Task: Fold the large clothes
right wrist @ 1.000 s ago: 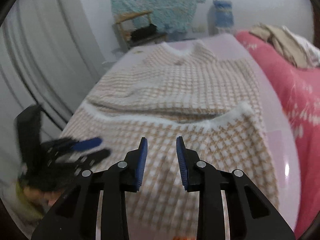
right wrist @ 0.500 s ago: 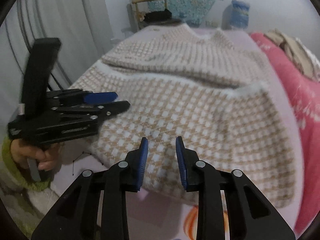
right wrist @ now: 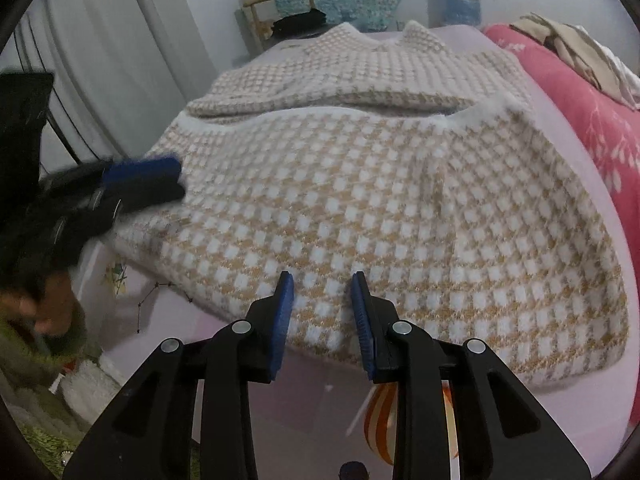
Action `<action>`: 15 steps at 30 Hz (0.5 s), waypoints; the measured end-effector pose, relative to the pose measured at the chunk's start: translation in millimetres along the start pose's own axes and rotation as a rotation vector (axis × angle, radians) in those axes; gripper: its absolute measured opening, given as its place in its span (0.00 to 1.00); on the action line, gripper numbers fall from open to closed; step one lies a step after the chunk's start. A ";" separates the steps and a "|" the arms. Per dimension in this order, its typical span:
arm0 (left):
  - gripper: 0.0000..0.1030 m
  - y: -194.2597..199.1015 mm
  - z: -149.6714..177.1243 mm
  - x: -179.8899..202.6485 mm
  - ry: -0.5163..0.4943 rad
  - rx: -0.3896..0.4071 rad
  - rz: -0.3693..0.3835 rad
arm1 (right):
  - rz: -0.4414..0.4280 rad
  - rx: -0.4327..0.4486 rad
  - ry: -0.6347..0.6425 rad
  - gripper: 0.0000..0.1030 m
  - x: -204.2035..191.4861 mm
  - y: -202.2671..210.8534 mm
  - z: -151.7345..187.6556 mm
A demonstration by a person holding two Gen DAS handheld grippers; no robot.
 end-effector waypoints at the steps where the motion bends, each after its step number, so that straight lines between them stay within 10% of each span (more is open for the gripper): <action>1: 0.41 -7.6 8.5 5.9 -0.010 -0.034 0.000 | 0.000 0.002 0.001 0.26 -4.8 0.1 3.6; 6: 0.40 -35.4 24.9 10.9 -0.097 -0.039 -0.170 | 0.023 0.001 0.007 0.26 -14.6 -1.7 14.8; 15: 0.41 -15.7 40.8 -9.4 -0.025 -0.039 -0.228 | 0.026 -0.001 0.006 0.26 -16.9 -4.4 14.5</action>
Point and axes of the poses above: each gripper's, at about its wrist camera, not at the fingertips, and y roughly against the way its jaws point, x to its right, z to its underside, the point moved 9 cm from there along -y, roughly the way its jaws point, and after that the axes turned 15 degrees about -x, right-handed, at the moved point
